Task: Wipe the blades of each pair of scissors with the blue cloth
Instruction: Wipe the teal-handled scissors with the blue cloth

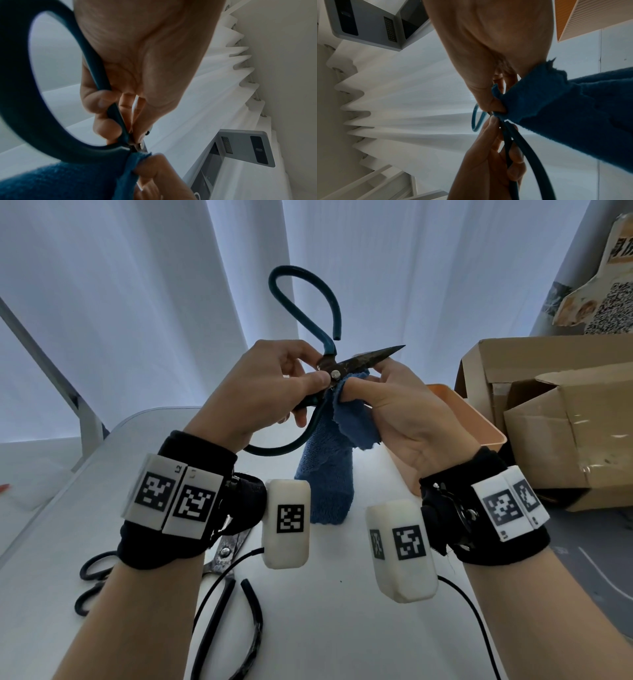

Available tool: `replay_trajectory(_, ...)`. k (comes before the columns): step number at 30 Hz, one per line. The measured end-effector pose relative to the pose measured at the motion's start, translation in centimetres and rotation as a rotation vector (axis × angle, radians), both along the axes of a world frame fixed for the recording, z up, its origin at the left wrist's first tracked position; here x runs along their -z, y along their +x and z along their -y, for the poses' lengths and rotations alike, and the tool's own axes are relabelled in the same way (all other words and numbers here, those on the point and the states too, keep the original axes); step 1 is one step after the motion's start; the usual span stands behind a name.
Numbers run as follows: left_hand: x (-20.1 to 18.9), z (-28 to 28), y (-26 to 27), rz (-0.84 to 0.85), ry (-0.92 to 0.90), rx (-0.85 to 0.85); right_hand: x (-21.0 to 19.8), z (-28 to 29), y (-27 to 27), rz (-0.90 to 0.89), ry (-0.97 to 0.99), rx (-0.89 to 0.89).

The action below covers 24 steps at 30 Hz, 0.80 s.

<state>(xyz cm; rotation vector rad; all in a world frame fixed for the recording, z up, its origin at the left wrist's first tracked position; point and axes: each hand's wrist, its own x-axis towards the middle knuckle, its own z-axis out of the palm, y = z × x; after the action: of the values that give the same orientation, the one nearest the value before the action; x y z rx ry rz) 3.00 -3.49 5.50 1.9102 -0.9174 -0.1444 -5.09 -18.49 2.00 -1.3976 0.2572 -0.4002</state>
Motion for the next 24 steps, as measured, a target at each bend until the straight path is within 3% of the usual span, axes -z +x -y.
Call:
replay_trajectory(20,0.02,-0.16,0.14,-0.015,0.003,0.008,0.01,0.09,0.1,0.011,-0.061,-0.012)
replay_trajectory(24,-0.07,-0.28,0.25,-0.02,-0.011,0.002,0.15,0.24,0.09,0.03,0.004,-0.037)
